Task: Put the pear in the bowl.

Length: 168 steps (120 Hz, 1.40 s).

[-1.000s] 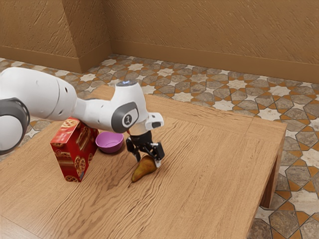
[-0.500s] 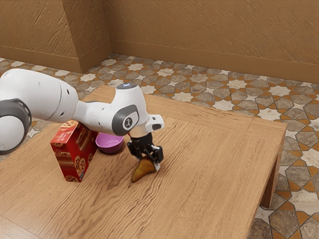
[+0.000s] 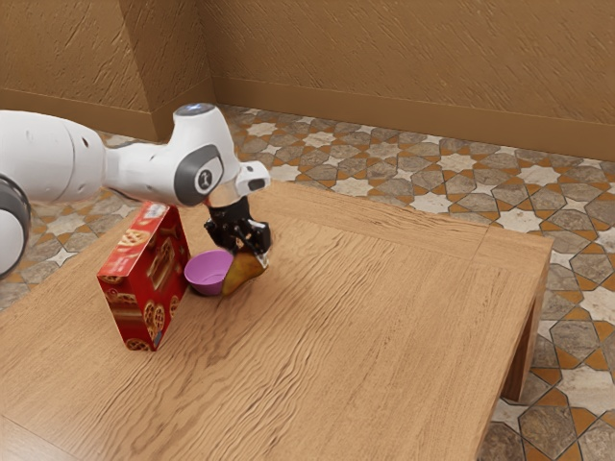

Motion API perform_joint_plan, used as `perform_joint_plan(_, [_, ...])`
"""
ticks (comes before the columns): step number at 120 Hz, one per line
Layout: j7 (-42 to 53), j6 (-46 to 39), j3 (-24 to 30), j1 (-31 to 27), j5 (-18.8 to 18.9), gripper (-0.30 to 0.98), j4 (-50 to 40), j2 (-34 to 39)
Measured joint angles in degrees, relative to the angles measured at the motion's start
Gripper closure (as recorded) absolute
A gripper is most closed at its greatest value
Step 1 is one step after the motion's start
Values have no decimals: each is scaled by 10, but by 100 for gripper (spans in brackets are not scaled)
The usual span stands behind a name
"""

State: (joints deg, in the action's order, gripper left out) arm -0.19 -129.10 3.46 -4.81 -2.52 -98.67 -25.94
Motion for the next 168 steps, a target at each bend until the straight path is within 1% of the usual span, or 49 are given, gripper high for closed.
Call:
perform_joint_plan(32, [2, 23, -43, -22, 20, 83, 14, 0])
perform_joint_plan(46, [5, 25, -49, -26, 25, 90, 14, -2])
perform_joint_plan(51, [8, 25, -50, -27, 24, 85, 14, -3])
perform_joint_plan(55, [12, 25, -50, -27, 22, 76, 14, -3])
perform_joint_plan(57, [13, 25, -50, -27, 21, 70, 14, -3])
perform_joint_plan(62, [19, 26, -50, -27, 17, 49, 14, -4])
perform_joint_plan(68, [29, 27, -50, -27, 9, 32, 14, -4])
perform_joint_plan(72, [36, 28, -50, -27, 3, 25, 14, -4])
perform_joint_plan(79, [48, 30, -50, -27, -5, 19, 14, -4])
perform_joint_plan(102, [82, 32, -50, -27, -16, 8, 14, -4])
perform_joint_plan(138, [117, 33, -47, -25, -21, 2, 14, -3])
perform_joint_plan(168, [133, 32, -1, -21, -24, 1, 14, 1])
